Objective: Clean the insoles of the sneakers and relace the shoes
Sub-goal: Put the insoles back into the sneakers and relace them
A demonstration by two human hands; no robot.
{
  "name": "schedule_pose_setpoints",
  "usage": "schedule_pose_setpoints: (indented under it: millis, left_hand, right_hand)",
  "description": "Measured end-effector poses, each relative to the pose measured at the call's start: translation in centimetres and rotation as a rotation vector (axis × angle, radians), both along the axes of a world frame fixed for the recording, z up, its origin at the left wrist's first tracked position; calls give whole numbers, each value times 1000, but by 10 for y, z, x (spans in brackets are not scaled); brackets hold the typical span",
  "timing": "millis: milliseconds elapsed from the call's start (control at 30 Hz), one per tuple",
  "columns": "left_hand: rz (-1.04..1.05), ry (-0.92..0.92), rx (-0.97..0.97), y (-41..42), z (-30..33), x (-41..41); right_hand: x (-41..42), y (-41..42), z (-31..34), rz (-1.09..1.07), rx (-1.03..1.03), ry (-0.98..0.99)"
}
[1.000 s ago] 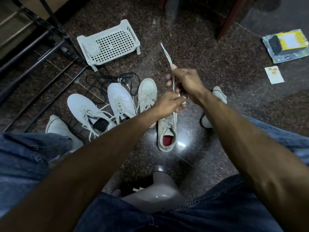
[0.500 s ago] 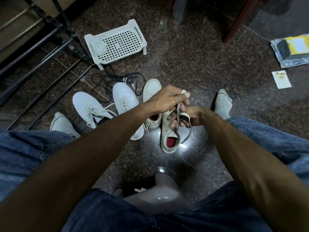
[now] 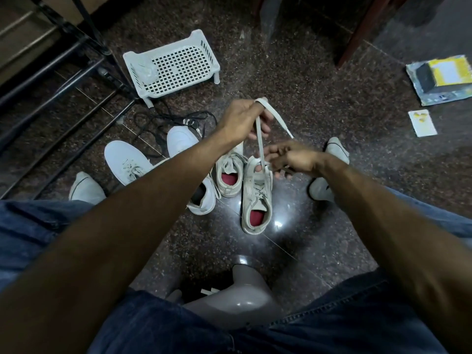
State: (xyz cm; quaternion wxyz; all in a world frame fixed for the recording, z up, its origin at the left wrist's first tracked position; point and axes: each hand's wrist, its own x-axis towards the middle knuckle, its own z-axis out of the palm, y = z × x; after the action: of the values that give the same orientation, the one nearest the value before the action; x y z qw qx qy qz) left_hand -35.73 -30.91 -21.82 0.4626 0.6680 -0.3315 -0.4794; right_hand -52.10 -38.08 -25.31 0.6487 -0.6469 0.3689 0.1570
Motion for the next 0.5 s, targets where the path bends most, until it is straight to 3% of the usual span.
schedule_pose_setpoints:
  millis: [133,200,300,367,500]
  left_hand:
    - [186,-31,223,-3,-23,-3]
    - [89,-142,418,14,-44,-10]
    - [-202,1,633,48,-63,-33]
    - [-260,40,608,59,-73,-47]
    - [-167,154,392,59,-82,-68]
  right_hand:
    - [7,7,-5,-175,-161,-56]
    - [6,5,-15,-319,-186,-37]
    - [4,5,-23,-437,-138,6]
    - [3,4,-29,-457,-147,91]
    - [-1,8,-33,-341,-84,343]
